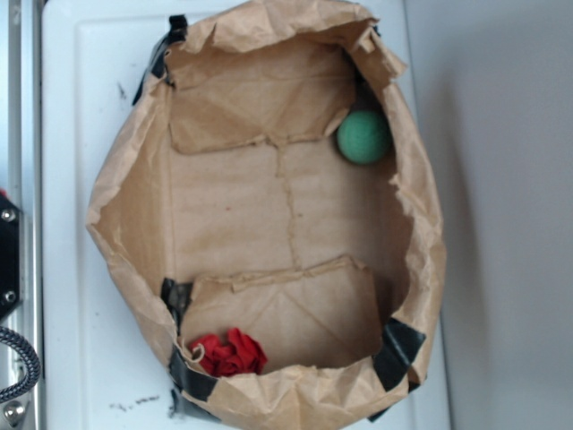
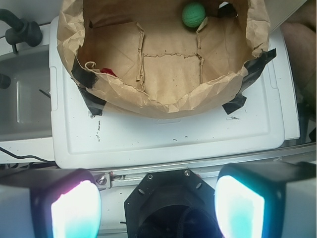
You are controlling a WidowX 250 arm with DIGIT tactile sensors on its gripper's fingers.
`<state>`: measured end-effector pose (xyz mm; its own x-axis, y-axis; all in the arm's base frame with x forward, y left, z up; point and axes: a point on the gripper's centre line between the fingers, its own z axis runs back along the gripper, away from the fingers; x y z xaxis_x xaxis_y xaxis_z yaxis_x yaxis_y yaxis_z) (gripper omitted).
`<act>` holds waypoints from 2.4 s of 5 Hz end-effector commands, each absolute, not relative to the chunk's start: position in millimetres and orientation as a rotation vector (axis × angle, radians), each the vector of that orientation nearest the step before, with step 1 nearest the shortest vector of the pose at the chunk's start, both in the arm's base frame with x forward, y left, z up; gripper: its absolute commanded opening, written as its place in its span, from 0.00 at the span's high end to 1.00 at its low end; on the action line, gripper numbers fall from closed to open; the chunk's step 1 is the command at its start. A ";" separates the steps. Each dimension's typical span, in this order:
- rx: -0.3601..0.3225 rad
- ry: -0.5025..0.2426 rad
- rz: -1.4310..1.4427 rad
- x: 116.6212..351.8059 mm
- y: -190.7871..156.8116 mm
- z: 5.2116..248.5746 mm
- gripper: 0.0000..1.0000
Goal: Grab the red paper.
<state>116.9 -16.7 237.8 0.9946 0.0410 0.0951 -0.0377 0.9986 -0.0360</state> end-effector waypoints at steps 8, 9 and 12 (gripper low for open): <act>-0.200 -0.047 0.822 284.4 41.6 177.3 0.00; -0.204 0.027 0.811 276.4 26.1 132.2 0.00; -0.269 0.183 0.737 253.5 -36.1 90.2 0.00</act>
<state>257.0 -42.1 84.9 0.7142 0.6405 -0.2822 -0.6934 0.7026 -0.1601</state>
